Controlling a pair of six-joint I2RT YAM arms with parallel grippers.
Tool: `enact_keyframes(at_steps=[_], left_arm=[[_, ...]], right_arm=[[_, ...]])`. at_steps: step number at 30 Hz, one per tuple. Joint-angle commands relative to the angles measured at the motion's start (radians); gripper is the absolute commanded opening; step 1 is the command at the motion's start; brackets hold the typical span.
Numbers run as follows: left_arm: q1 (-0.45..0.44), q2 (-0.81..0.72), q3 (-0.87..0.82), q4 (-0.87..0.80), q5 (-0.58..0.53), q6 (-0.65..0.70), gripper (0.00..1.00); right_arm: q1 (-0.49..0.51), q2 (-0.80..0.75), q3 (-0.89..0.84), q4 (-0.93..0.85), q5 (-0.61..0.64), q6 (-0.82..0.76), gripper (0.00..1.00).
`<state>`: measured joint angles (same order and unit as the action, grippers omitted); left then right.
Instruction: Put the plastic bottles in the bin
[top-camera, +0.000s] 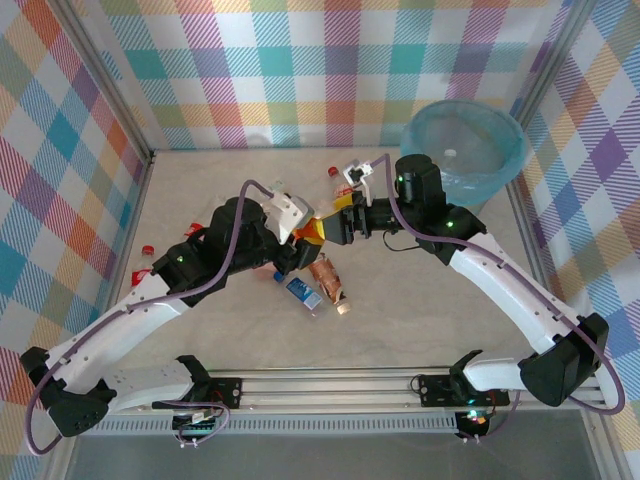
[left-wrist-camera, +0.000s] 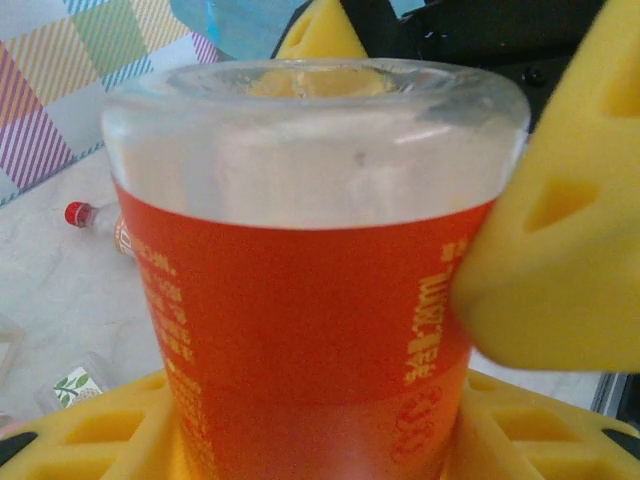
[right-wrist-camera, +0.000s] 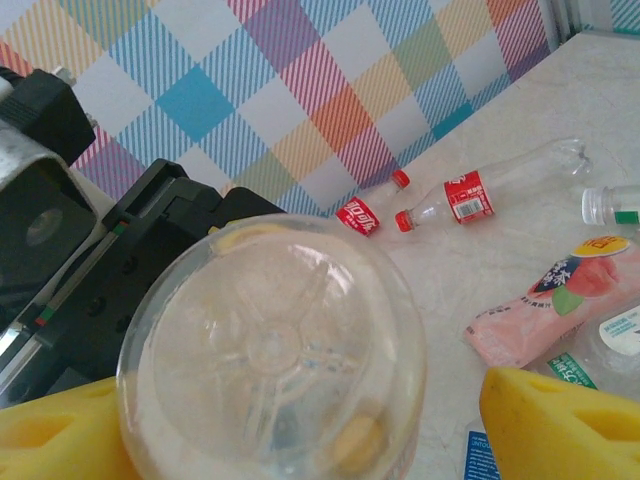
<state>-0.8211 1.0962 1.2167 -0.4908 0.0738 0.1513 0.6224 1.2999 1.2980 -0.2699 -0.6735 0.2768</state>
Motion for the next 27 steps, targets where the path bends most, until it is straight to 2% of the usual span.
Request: enact_keyframes(at_steps=[1, 6, 10, 13, 19, 27], left_arm=[[-0.021, 0.005, 0.042, -0.009, 0.004, 0.025, 0.54], [-0.021, 0.014, 0.038, 0.005, 0.001, 0.049, 0.54], [-0.022, 0.032, 0.056, 0.023, 0.012, 0.056, 0.54], [-0.021, 0.034, 0.065, 0.028, 0.004, 0.056, 0.56], [-0.021, 0.012, 0.072, 0.02, -0.025, 0.045, 0.62], [-0.021, -0.07, 0.022, 0.077, -0.05, 0.021, 0.81]], right_arm=[[0.007, 0.02, 0.029, 0.017, -0.045, 0.002, 0.82], [0.011, 0.042, 0.064, -0.025, -0.075, -0.002, 0.78], [0.011, 0.027, 0.062, -0.046, -0.046, -0.017, 0.71], [0.011, 0.009, 0.063, -0.046, -0.017, -0.018, 0.62], [0.011, -0.019, 0.098, -0.083, 0.024, -0.025, 0.55], [0.01, -0.063, 0.128, -0.138, 0.136, -0.054, 0.51]])
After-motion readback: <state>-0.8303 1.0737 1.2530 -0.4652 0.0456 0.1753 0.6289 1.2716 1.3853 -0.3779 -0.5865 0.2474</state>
